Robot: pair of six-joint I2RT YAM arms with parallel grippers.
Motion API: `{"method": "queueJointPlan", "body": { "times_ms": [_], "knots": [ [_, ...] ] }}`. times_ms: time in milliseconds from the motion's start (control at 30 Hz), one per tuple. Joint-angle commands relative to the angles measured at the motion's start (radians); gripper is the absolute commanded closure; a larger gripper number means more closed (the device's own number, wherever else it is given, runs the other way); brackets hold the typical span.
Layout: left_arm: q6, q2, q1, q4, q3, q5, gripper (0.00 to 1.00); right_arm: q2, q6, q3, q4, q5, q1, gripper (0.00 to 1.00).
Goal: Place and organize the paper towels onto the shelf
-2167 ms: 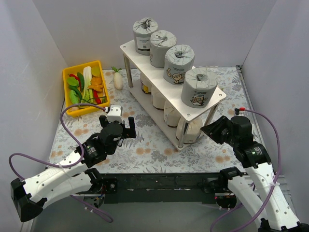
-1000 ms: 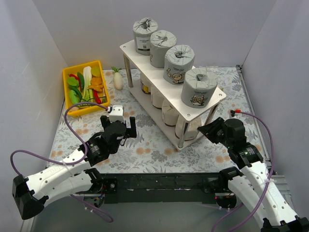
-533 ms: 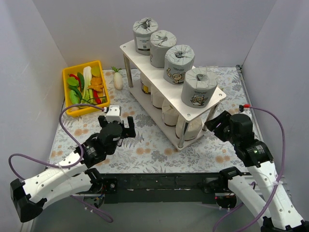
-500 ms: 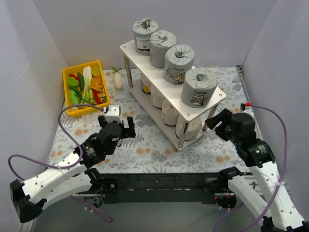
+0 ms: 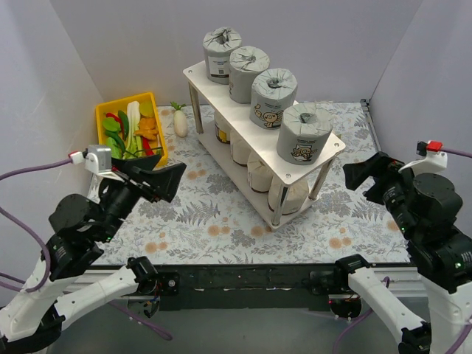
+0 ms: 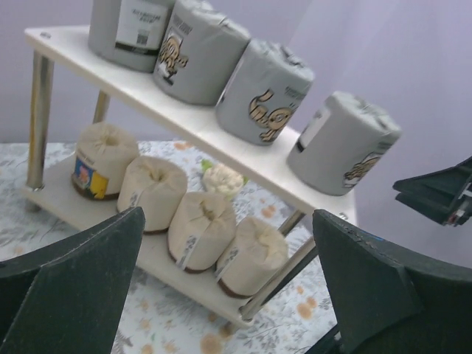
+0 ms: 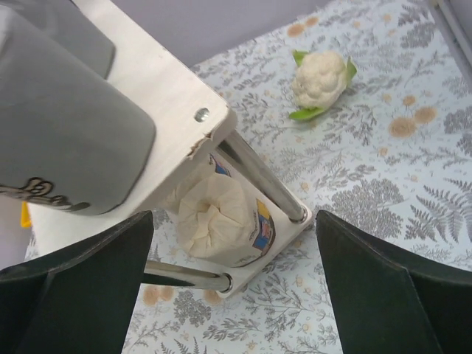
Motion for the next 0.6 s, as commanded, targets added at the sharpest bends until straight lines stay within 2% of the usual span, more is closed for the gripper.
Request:
{"method": "queueJointPlan", "body": {
  "times_ms": [0, 333, 567],
  "knots": [
    [-0.02, 0.013, 0.003, -0.073, 0.062, 0.104, 0.02, -0.016, -0.109, 0.111, -0.024, -0.061, 0.001, 0.02],
    [-0.046, -0.07, 0.003, -0.085, 0.171, 0.176, 0.02, -0.086, -0.118, 0.126, 0.076, -0.213, 0.001, 0.01],
    [-0.043, -0.117, 0.003, -0.087, 0.136, 0.141, 0.02, -0.132, -0.109, 0.111, 0.134, -0.25, 0.001, 0.02]
  ]
}}
